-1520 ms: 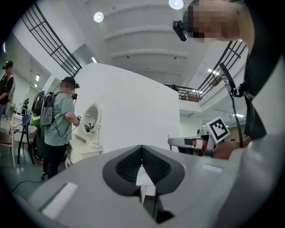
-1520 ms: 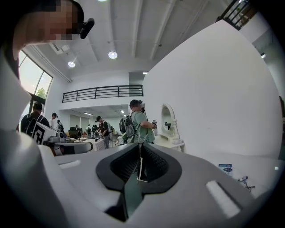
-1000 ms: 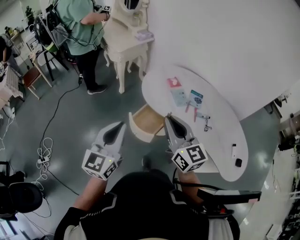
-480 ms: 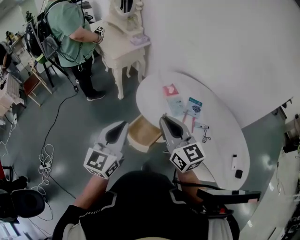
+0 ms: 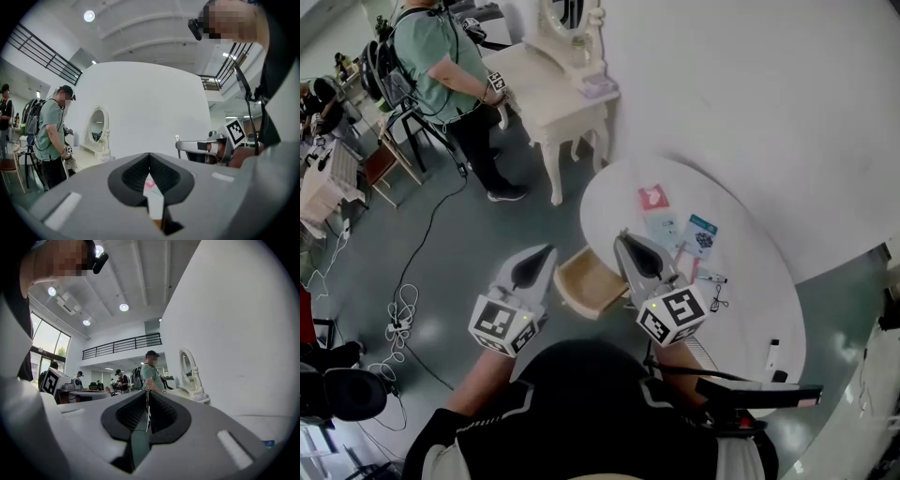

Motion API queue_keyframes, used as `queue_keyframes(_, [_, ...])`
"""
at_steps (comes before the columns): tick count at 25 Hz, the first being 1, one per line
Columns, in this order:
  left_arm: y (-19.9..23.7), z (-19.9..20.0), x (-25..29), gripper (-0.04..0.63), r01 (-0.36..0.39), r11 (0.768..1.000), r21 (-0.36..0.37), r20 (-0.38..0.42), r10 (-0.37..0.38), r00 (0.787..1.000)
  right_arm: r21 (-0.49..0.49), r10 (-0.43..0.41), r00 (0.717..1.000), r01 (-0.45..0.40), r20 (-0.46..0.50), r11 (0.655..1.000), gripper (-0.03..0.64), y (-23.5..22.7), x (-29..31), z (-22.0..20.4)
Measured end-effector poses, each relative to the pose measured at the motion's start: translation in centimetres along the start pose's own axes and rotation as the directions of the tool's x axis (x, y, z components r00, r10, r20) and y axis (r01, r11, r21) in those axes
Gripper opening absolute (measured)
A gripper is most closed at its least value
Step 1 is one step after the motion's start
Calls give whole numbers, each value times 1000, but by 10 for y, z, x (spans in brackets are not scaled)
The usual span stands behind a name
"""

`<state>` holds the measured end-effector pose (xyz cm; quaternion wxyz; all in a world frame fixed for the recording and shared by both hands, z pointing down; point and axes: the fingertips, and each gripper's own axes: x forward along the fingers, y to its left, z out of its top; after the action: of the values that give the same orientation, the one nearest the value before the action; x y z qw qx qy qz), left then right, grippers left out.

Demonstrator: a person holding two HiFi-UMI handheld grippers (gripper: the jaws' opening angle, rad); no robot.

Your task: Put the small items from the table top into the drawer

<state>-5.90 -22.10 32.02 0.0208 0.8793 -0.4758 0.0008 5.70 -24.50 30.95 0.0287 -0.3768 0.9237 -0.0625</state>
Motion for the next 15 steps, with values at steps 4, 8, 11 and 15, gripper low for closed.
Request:
queue_keyframes(4, [4,1,9,0,-12,1000,5,-20,12,1000,9,24,1000,-24,-5,1000,30,-8,12,1])
queue_keyframes(8, [14,1,18,0,-13,999,-47,-24,12,1000,38,25,999,-23,-32,999,31,-15,29,-11])
queue_keyframes(11, [26,-3,23,0,5,1000,-28,-30,-6,1000,33,13,999,-12,-42,999,31,-15,42,-18])
queue_keyframes(15, [50,-11,31,0,28,998,-54,-43,-30,999,21,-26,998,27,-51,999,31,-20,61,-25])
